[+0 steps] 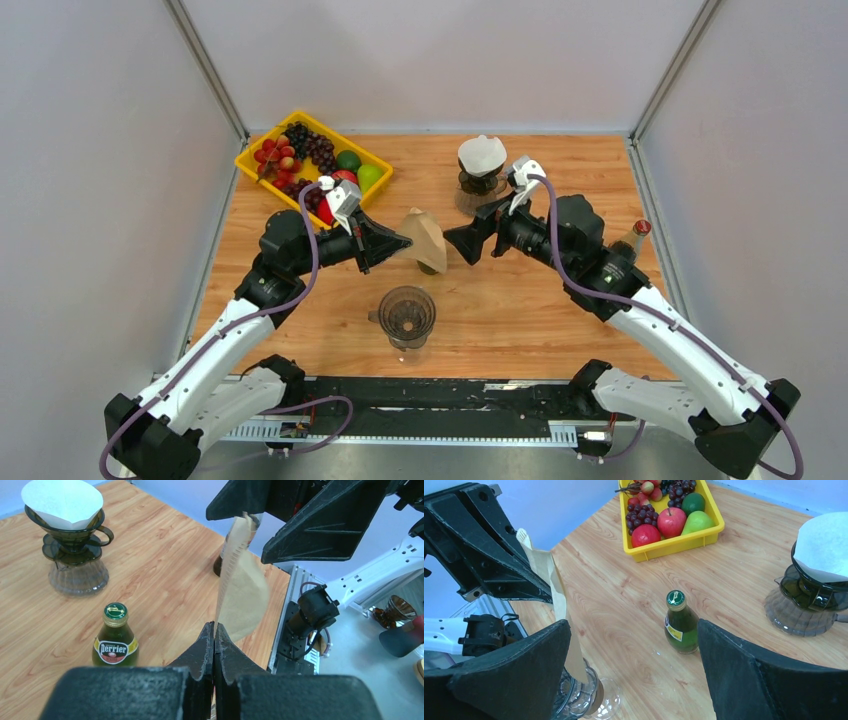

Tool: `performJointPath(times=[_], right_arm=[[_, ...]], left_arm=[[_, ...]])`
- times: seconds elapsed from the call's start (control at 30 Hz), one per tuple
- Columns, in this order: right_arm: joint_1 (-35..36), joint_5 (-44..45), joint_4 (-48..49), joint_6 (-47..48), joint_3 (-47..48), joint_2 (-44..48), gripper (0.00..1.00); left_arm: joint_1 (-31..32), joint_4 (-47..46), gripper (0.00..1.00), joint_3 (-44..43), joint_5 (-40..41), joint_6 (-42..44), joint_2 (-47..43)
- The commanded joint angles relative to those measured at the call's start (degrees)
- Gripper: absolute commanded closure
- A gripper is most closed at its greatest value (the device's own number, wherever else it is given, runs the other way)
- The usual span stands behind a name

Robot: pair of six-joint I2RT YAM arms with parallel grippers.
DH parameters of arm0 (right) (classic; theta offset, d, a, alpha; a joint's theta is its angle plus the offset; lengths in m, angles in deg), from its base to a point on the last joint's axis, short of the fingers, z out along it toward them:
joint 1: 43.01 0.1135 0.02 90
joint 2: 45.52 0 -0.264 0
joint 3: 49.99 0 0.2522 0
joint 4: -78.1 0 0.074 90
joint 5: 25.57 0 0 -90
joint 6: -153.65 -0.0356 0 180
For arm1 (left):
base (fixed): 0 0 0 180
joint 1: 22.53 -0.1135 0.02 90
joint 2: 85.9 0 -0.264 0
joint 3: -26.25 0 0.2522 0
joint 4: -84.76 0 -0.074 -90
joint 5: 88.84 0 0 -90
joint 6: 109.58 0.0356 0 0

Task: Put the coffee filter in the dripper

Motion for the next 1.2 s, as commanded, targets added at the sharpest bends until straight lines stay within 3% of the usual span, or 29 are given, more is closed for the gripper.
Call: performJointPath(times=[0.0,0.23,0.5,0.67,1.17], right_arm=[[-0.16,-1.57,3.09,-1.14,2.67,-0.36,0.00],[-0.14,-2.56,3.54,-1.39,3.30,-1.15,0.00],[-0.15,12.13,3.49,-0.25,2.14,0.24,0.00],[-0.14,6.18,3.24,0.95,0.43,1.04,0.00],[-0.16,4.20,1.78,1.97,0.65,-1.14,0.00]], left_arm=[[0.04,-0.55,1.00,-1.27,-0.75,-0.07,-0.46],[0.08,-0.34,1.00,-1.30,-0.90,-0.01,-0.47],[0.05,-0.59,1.00,-1.24,-1.71,0.42,-0.78],[0.05,-0.26,1.00,-1.44,-1.58,0.46,-1.02],[0.03,-0.29,1.00,-1.70,-1.69,0.34,-1.22]])
